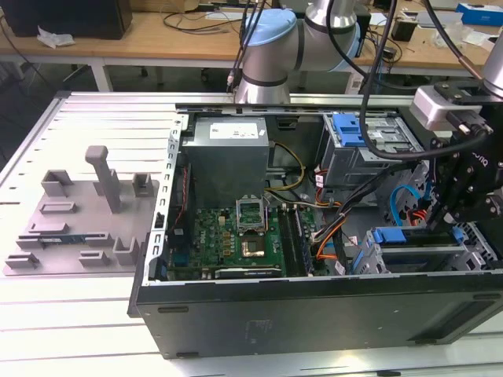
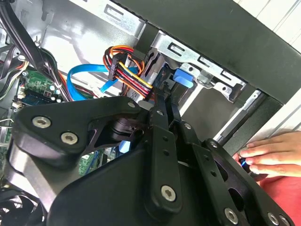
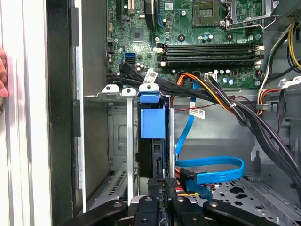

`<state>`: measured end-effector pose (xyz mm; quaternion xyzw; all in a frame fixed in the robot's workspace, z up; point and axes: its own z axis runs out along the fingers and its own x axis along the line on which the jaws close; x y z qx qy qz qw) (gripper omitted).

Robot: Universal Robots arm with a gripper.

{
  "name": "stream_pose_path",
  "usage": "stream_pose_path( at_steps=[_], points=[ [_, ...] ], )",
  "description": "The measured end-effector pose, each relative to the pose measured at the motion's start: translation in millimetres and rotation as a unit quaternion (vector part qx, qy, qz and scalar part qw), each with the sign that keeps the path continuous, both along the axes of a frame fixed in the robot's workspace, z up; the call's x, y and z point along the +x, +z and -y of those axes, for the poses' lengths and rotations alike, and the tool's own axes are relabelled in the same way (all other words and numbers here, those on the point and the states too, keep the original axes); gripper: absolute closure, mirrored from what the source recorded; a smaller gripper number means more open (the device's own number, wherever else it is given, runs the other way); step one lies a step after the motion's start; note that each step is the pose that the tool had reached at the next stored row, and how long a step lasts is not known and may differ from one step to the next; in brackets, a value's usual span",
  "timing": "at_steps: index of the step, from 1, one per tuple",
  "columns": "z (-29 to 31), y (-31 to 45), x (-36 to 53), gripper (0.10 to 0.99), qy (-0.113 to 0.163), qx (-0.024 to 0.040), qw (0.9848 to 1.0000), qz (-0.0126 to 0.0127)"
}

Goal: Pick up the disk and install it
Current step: 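Insert the first disk wire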

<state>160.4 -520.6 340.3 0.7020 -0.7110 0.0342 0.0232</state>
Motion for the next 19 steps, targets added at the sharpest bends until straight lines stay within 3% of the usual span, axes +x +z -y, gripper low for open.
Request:
stream_pose_path(
  at_steps=[19],
  points=[
    [0.1, 3.6, -0.2, 0.918, 0.000, 0.0000, 1.0000, 0.0000]
  ],
)
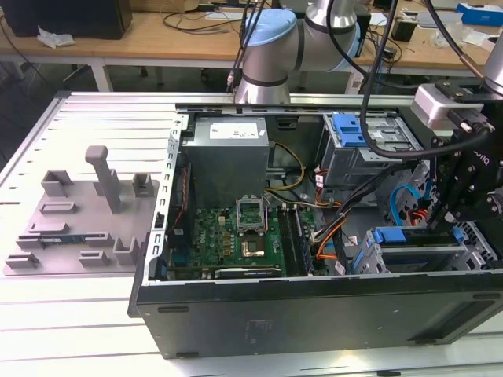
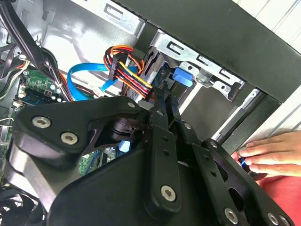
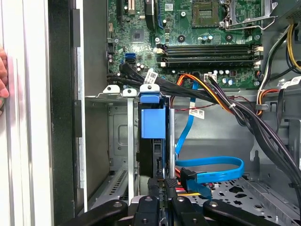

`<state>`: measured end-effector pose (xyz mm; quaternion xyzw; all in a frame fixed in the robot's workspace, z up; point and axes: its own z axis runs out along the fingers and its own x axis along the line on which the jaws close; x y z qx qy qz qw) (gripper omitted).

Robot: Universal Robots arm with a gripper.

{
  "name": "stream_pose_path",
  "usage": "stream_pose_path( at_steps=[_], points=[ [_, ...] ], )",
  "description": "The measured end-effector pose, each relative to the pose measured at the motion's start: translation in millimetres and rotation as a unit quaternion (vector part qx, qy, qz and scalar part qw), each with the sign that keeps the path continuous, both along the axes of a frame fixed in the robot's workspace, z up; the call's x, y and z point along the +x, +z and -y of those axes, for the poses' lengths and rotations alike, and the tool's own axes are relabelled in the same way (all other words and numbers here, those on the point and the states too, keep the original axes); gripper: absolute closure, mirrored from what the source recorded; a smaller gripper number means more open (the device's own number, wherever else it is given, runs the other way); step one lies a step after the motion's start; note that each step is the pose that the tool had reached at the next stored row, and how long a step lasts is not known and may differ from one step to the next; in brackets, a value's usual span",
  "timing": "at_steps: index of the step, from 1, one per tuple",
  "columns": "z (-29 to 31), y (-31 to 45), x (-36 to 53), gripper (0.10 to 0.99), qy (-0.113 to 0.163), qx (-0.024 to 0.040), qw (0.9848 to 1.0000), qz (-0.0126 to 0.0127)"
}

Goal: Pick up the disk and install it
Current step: 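Insert the first disk wire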

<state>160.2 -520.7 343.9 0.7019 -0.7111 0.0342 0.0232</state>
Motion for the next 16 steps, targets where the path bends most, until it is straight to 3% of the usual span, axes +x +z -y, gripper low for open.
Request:
stream_pose_path(
  at_steps=[16],
  points=[
    [0.0, -1.8, 0.0, 0.918, -0.006, -0.0001, 1.0000, 0.0000]
  ],
)
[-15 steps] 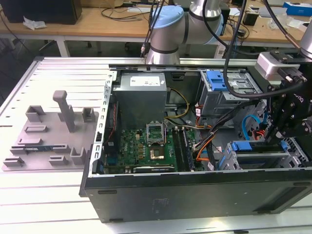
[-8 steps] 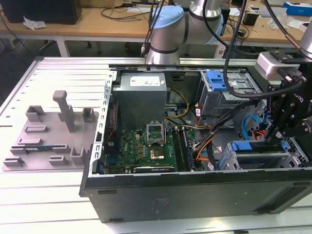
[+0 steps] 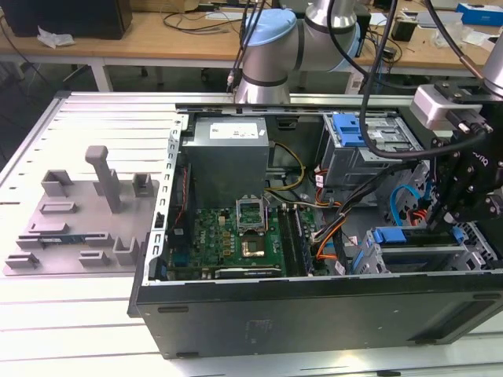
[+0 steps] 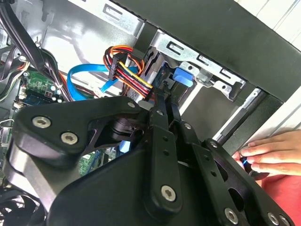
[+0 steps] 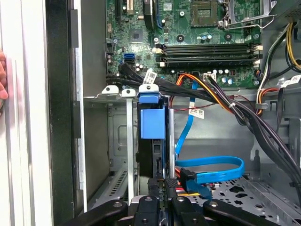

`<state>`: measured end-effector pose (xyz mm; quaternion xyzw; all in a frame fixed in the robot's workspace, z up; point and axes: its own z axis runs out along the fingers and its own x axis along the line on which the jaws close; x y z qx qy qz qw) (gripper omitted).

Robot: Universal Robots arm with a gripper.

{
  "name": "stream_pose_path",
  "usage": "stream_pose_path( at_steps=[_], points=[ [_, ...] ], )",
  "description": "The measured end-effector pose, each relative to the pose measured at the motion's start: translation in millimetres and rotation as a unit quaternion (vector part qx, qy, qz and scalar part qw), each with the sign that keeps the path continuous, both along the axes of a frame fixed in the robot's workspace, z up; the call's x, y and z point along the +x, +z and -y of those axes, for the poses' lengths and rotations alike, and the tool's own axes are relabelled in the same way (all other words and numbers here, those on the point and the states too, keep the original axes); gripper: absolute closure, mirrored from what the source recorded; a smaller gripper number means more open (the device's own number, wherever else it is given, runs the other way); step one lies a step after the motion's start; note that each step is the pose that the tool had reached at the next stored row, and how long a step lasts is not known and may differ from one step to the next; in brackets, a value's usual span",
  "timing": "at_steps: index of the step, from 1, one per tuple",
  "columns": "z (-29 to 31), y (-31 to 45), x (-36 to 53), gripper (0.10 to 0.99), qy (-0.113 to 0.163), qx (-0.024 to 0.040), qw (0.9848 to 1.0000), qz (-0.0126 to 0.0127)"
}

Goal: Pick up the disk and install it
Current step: 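Insert the first disk wire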

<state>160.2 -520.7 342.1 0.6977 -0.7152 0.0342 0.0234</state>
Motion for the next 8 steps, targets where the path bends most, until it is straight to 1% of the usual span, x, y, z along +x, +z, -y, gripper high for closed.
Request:
stream_pose_path(
  at_steps=[6, 8],
  points=[
    [0.0, -1.7, 0.0, 0.918, -0.001, 0.0001, 1.0000, 0.0000],
    [0.0, 0.4, 0.0, 0.918, -0.001, 0.0009, 1.0000, -0.0001]
  ],
)
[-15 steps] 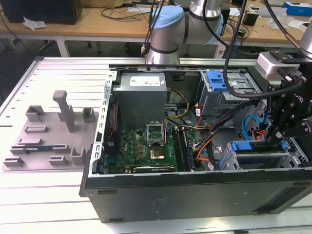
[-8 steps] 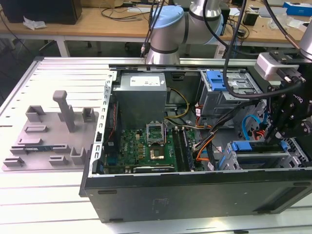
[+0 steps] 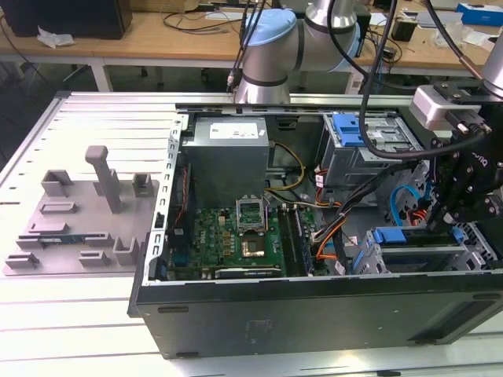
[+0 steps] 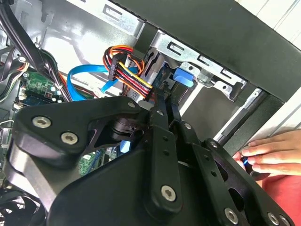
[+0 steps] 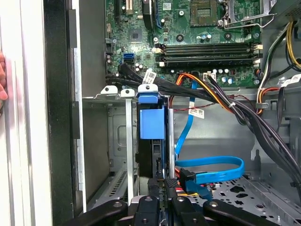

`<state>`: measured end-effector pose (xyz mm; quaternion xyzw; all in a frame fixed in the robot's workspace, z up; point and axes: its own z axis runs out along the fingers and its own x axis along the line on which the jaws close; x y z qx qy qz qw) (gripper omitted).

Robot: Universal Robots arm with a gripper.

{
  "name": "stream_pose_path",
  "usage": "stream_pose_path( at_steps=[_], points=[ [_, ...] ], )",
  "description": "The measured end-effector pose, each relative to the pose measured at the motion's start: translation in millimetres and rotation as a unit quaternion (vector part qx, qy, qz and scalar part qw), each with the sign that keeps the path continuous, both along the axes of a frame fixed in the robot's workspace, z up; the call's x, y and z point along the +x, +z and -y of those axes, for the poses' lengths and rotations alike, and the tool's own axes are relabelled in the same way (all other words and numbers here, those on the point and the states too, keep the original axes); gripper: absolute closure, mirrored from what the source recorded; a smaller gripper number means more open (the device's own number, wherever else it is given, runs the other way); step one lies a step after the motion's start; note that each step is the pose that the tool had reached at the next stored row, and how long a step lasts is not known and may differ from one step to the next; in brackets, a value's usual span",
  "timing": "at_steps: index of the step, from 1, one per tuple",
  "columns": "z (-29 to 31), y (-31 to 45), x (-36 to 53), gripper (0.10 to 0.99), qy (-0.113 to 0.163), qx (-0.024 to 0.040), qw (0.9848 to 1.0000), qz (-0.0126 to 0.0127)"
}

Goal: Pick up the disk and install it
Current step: 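Insert the first disk wire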

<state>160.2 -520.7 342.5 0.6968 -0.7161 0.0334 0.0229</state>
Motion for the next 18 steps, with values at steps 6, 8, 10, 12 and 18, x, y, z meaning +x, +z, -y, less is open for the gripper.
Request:
stream_pose_path(
  at_steps=[6, 8, 10, 12, 18],
  points=[
    [0.0, 11.1, 0.0, 0.918, 0.000, -0.0010, 1.0000, 0.0001],
    [0.0, 11.1, 0.0, 0.918, 0.000, -0.0010, 1.0000, 0.0001],
    [-0.1, 11.0, -0.1, 0.918, 0.000, -0.0011, 1.0000, 0.0001],
    [-0.1, 10.2, -1.2, 0.918, 0.000, -0.0010, 1.0000, 0.0000],
    [-0.2, 9.5, -0.6, 0.918, 0.000, -0.0010, 1.0000, 0.0001]
  ],
)
